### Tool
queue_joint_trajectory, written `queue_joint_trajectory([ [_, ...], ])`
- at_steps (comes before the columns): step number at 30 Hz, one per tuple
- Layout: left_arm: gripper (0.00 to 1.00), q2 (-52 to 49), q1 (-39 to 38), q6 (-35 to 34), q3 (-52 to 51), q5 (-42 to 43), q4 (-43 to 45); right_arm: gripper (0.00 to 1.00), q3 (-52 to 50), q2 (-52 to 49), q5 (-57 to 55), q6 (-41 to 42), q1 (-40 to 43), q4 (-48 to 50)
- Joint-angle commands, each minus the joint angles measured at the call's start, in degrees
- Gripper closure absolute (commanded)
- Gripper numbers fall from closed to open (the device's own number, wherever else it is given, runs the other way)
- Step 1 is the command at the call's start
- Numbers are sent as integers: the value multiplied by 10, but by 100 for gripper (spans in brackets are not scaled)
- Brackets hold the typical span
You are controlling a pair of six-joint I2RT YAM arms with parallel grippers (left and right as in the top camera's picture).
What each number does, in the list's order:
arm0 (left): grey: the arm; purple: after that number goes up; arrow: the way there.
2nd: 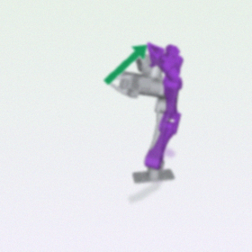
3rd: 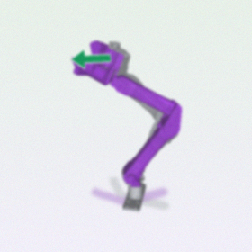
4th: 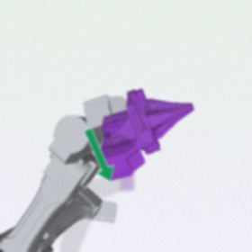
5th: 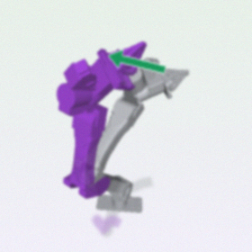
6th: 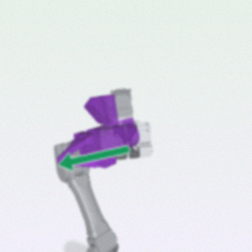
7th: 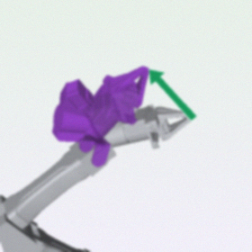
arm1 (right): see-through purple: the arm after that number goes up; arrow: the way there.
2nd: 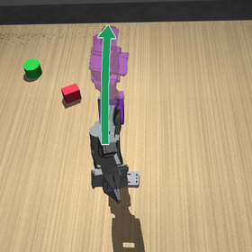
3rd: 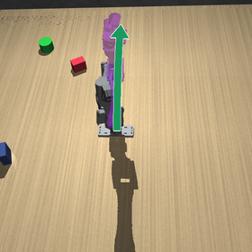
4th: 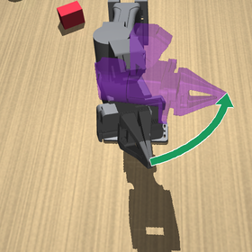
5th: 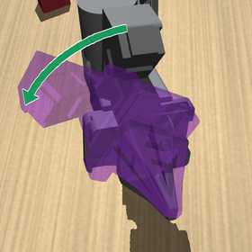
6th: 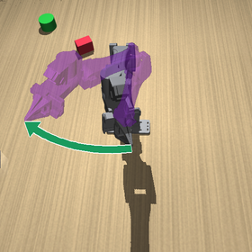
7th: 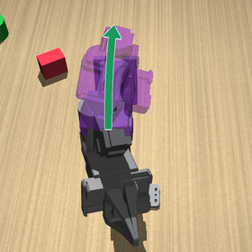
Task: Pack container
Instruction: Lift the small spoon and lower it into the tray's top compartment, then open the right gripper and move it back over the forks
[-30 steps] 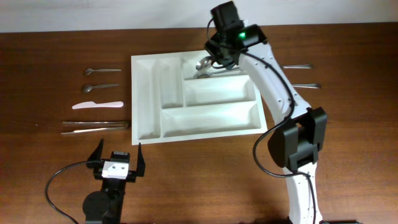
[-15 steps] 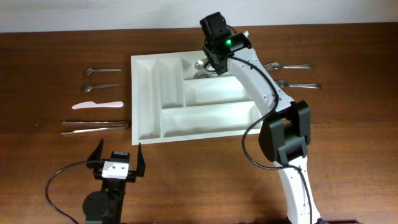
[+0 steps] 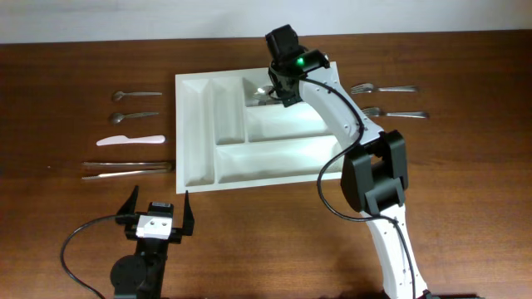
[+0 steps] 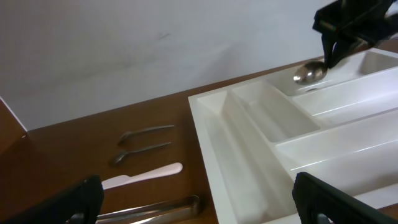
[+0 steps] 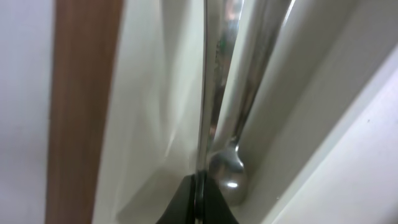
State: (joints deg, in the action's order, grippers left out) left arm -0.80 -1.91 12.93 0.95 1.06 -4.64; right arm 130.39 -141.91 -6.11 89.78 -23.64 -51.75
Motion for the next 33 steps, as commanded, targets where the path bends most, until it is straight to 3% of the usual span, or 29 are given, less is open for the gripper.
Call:
queue_joint_trajectory([
  [1,1,4,-2,9,-4,-4,1,96,10,-19,18,12,-1,1],
  [5,1,4,-2,9,-4,-4,1,95,10,-19,15,12,-1,2],
  [9,1,4,-2,9,-4,-4,1,68,10,-19,14,7,0,2],
  [15,1,4,-2,9,-4,-4,1,64,10,-19,14,-24,0,14],
  [19,1,4,-2,9,-4,-4,1,64,13,-11,27,-170,1,80],
  [22,1,4,-2,9,-4,-4,1,64,26,4,25,-243,7,81],
  [27,1,4,-2,9,-4,-4,1,64,50,51,29,-434,38,38],
  [33,1,4,-2,9,-4,-4,1,59,50,132,30,-476,118,-83],
])
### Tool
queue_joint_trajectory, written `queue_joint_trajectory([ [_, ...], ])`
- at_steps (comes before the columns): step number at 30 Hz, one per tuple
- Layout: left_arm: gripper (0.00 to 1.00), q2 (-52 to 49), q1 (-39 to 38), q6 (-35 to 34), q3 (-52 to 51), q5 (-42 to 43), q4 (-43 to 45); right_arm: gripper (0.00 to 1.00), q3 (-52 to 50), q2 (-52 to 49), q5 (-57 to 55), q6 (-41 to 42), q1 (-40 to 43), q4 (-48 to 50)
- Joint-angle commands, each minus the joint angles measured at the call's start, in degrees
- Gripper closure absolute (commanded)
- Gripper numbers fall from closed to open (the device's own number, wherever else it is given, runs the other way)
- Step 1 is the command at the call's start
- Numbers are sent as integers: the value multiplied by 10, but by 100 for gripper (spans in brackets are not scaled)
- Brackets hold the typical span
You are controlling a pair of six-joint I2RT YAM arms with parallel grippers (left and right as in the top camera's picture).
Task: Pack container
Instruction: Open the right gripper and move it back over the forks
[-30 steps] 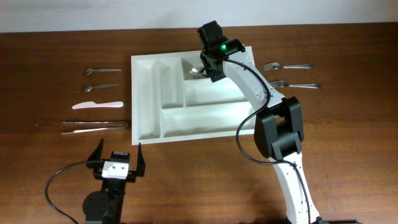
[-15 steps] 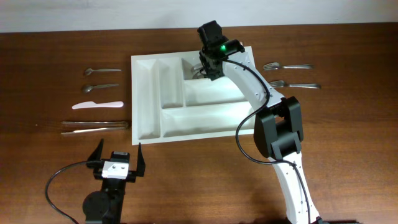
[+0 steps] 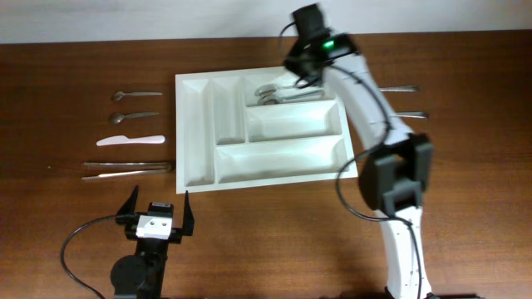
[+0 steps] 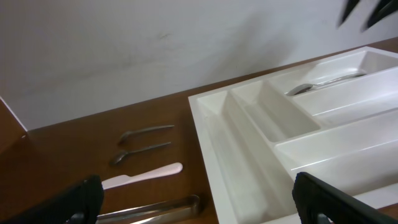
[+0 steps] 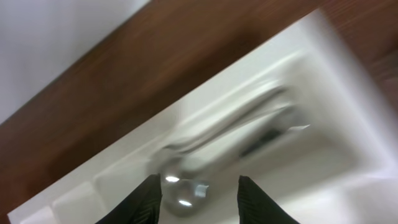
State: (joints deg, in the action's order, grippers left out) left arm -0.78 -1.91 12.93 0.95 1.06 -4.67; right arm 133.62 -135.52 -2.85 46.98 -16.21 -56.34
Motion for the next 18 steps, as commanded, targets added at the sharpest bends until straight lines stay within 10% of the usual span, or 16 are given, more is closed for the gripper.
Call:
queue_joint_trajectory([
  [1,1,4,-2,9,-4,-4,1,59,18,76,-1,-48,55,-55],
  [10,1,4,-2,9,-4,-4,1,59,2,85,78,52,147,-175],
  [18,1,4,-2,9,-4,-4,1,34,-64,84,71,236,159,-152],
])
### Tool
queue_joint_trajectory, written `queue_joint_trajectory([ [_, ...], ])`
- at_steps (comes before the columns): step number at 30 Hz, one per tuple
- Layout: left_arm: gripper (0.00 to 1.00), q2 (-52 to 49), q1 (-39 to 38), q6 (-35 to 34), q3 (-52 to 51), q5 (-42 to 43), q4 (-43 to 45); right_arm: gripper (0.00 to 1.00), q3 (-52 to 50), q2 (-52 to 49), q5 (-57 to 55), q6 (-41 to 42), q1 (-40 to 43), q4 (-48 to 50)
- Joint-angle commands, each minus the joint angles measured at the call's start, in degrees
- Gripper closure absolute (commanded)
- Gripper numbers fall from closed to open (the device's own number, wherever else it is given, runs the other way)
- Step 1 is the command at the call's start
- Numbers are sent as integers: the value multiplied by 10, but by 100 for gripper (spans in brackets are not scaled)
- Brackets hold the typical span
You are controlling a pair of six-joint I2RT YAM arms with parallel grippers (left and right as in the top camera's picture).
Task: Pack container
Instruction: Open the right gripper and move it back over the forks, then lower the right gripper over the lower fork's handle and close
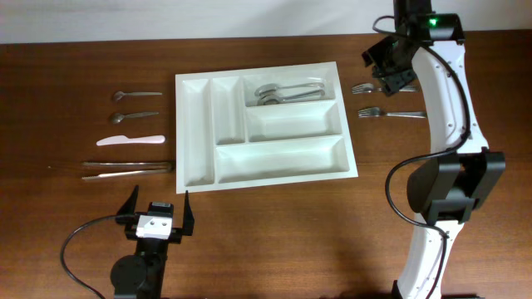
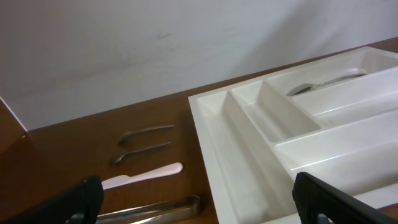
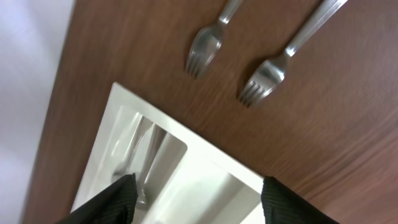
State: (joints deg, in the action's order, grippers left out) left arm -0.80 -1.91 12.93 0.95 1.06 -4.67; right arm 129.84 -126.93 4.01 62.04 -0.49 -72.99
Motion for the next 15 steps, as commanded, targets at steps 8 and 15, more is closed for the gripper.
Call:
queue_joint_trajectory([
  [8,1,4,-2,9,-4,-4,1,36,-187,-2,1,228,7,65],
  [15,1,4,-2,9,-4,-4,1,42,-264,-2,15,198,47,138],
])
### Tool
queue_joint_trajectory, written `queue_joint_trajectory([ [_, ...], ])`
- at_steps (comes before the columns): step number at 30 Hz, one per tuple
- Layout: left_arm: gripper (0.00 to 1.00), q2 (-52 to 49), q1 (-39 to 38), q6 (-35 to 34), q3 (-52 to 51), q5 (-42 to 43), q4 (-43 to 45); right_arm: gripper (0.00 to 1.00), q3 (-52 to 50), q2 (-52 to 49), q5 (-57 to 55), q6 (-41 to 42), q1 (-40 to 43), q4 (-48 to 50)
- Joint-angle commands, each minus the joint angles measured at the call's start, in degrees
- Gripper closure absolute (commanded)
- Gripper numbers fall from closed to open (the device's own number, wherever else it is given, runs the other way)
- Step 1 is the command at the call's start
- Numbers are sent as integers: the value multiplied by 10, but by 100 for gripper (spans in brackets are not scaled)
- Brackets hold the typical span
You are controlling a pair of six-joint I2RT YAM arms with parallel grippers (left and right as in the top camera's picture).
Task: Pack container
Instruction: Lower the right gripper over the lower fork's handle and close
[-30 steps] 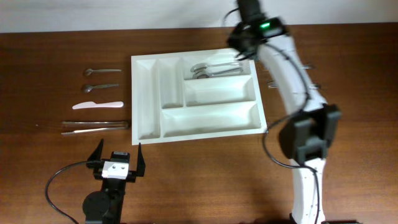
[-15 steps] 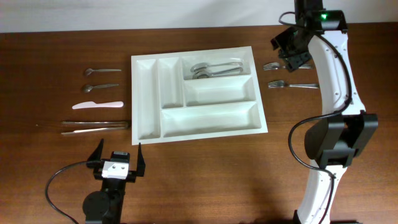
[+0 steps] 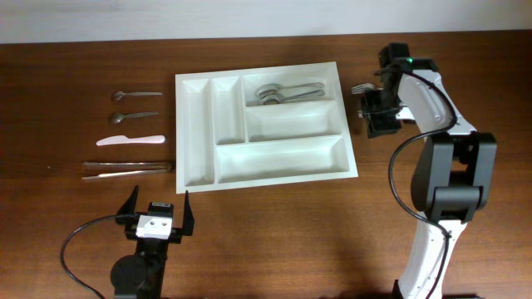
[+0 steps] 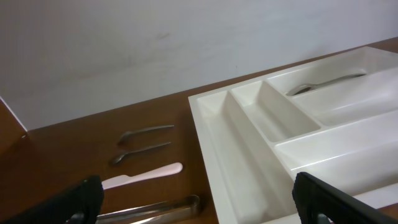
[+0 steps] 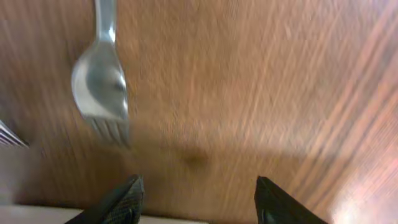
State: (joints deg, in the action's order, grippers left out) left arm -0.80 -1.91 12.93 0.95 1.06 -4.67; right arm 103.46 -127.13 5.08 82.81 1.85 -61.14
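The white cutlery tray (image 3: pixel 199 124) lies mid-table, with two spoons (image 3: pixel 287 90) in its back right compartment, one of them also showing as a spoon (image 4: pixel 323 82) in the left wrist view. Two forks lie right of the tray. One fork (image 3: pixel 360 87) shows in the overhead view, and the other fork (image 5: pixel 102 81) lies just ahead of my right gripper (image 5: pixel 199 202). That right gripper (image 3: pixel 380 114) hangs low over the wood, open and empty. My left gripper (image 3: pixel 160 201) rests open at the near edge.
Left of the tray lie two small spoons (image 3: pixel 137 94), a white knife (image 3: pixel 130 139) and metal tongs (image 3: pixel 126 169). The knife (image 4: pixel 143 175) and tongs (image 4: pixel 149 208) lie in front of the left gripper (image 4: pixel 199 208). Bare wood surrounds the forks.
My right gripper has moved from high over the table's back right edge to low over the wood at the forks, beside the tray's right rim. It stays open. The left arm is unchanged.
My right gripper was shut on a spoon down in the tray's back right compartment. Then it was open above that compartment, the spoon lying inside. Then it was high over the two forks, and now it is low beside them.
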Motion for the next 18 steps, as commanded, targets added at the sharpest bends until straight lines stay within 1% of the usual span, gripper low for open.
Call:
queue_joint_trajectory([
  [1,1,4,-2,9,-4,-4,1,43,0,0,8,-11,32,26],
  [4,1,4,-2,9,-4,-4,1,43,0,0,22,-31,48,40],
  [7,1,4,-2,9,-4,-4,1,44,0,0,29,-73,61,66],
  [10,1,4,-2,9,-4,-4,1,44,0,0,26,-74,65,74],
  [14,1,4,-2,9,-4,-4,1,41,0,0,20,-74,65,97],
  [16,1,4,-2,9,-4,-4,1,36,0,0,17,-74,65,109],
  [18,1,4,-2,9,-4,-4,1,36,0,0,10,-74,65,111],
])
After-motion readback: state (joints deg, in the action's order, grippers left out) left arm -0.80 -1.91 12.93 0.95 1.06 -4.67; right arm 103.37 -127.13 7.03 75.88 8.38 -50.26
